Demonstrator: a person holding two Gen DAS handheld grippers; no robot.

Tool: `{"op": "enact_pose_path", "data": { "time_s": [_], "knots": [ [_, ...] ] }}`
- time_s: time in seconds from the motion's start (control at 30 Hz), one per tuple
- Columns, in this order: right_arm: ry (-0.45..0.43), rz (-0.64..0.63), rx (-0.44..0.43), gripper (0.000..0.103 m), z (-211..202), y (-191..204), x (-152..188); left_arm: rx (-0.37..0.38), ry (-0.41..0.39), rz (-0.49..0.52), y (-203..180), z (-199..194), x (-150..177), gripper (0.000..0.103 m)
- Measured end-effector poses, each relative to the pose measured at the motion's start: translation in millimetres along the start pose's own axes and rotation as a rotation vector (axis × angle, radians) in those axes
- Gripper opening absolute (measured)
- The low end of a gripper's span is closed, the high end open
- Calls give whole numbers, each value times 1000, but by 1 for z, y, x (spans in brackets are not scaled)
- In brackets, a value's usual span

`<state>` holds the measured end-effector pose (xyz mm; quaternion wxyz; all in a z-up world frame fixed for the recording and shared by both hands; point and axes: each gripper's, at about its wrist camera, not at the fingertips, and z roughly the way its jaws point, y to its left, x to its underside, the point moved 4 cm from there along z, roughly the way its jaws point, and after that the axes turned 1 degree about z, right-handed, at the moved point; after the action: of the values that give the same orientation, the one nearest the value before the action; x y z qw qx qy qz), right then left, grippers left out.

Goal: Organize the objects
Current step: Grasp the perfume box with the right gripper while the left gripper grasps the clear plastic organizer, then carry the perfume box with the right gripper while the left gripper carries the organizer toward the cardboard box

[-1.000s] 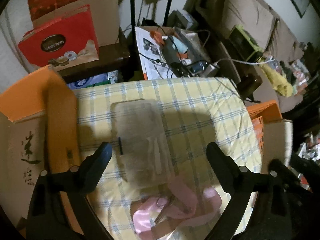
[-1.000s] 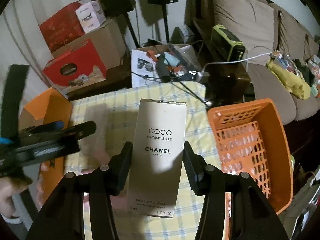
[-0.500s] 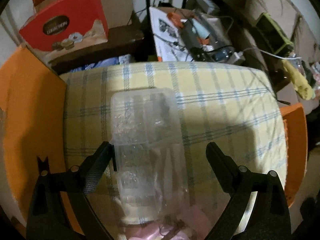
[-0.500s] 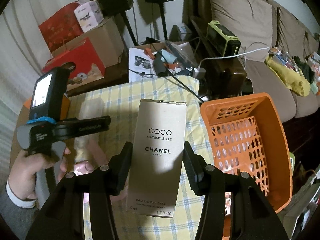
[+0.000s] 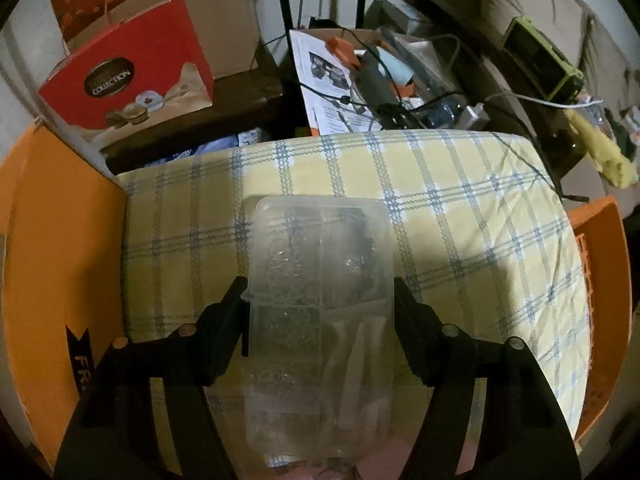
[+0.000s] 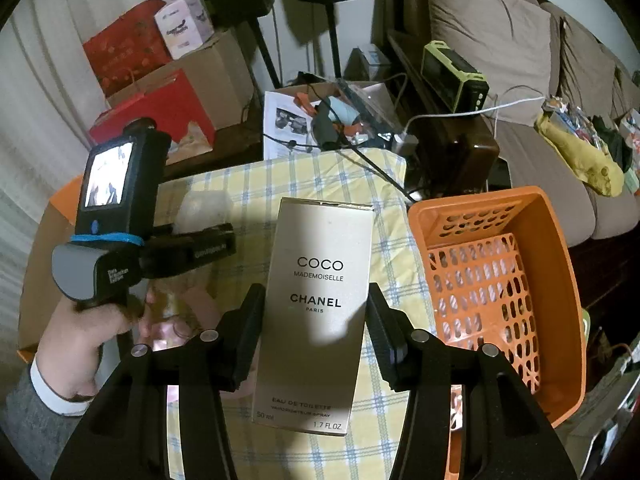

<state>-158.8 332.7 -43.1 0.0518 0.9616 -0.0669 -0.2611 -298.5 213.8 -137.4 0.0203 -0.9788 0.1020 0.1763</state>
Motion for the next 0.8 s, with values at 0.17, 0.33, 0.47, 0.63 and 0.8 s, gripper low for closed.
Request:
{"op": "enact_pose_path", "data": {
  "time_s": [0.17,0.33,0.47,0.63,0.8],
  "knots": [
    [-11,-10,-1,50,-9,3,-3,47,-26,9,-2,-20,2,66],
    [-27,-12,-26,50,-22,11,-12,101,-90,25,-1,-64,-4,66],
    [-49,-31,-35,50,-35,25,-21,141,-141,35,5,-102,-9,66],
    [-54,-50,-78,50,-47,48,-28,178,-191,46,19,-145,-7,66],
    [-59,-80,-106,50,-54,73,-34,197,-229,53,39,-183,-1,66]
  ]
}}
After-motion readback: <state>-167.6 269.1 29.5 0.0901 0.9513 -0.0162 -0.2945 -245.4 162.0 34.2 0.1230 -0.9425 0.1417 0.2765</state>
